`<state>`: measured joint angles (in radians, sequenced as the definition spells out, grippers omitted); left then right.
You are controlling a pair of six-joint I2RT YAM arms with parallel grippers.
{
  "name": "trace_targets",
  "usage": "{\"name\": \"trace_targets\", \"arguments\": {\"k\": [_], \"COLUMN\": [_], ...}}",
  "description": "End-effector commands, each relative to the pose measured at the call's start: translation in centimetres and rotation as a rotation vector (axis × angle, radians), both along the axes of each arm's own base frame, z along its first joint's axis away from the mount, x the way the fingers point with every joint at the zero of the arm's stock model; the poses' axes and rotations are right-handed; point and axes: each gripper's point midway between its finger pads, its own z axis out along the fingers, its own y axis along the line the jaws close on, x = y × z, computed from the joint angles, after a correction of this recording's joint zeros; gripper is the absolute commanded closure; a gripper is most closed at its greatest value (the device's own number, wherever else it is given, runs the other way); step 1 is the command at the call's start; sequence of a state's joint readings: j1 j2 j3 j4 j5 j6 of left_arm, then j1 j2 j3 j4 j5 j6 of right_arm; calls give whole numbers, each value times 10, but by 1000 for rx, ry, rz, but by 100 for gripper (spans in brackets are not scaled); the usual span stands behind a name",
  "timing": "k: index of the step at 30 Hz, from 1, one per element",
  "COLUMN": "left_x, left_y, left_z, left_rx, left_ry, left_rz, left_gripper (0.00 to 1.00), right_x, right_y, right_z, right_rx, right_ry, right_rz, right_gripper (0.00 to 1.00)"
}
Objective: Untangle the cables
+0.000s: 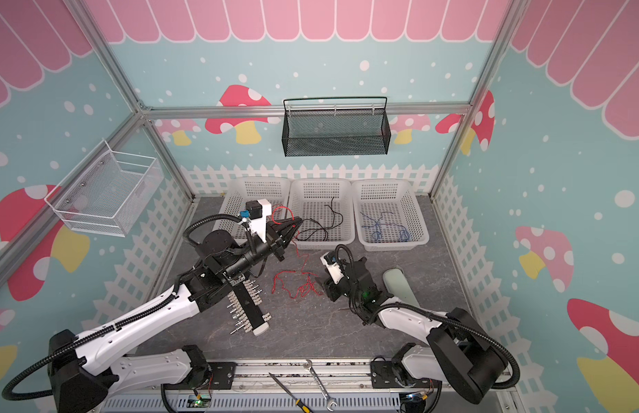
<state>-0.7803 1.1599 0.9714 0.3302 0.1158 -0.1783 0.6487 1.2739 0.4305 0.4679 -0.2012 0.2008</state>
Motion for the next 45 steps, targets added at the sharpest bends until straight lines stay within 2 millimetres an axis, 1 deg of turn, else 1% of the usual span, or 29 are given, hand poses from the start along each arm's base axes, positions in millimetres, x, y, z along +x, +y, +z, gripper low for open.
{"name": "trace_targets", "arguments": {"k": [1,10,15,16,18,20,22,24,28,34,38,42,45], "left_x": [1,4,4,4,4,3,4,7,13,11,12,21,27], "left_y": [3,3,3,4,4,5,6,8,16,31,44,65,87], "left_z": [16,12,12,12,12,13,13,14,20,37,50,70,88], "left_rx": [-24,-14,-15,-13,-9,-7,-1,11,60,75,84,104,93], "left_ry": [-33,-30,-31,-32,-34,-38,-43,-45,-64,-116,-147,-171,-189], "left_rz": [14,24,25,27,30,33,42,61,119,170,220,309,387], "left_gripper": [100,100,100,100,100,100,100,100,100,100,100,100,100], "right_x": [-4,-18,-19,-17,-14,-11,-9,-8,-7,-12,-16,-17,-18], "right_y": [7,21,29,29,30,30,32,31,22,13,9,4,1], "right_z": [-4,-10,-16,-19,-26,-29,-28,-29,-39,-49,-61,-69,-74], "right_rx": [5,13,11,7,0,2,8,3,-47,-75,-96,-111,-126], "right_ry": [29,60,79,88,99,98,86,82,85,106,143,160,166], "right_rz": [30,103,124,116,103,88,92,85,53,34,23,8,-2], "right_gripper": [51,53,56,58,71,81,100,100,100,100,100,100,100]}}
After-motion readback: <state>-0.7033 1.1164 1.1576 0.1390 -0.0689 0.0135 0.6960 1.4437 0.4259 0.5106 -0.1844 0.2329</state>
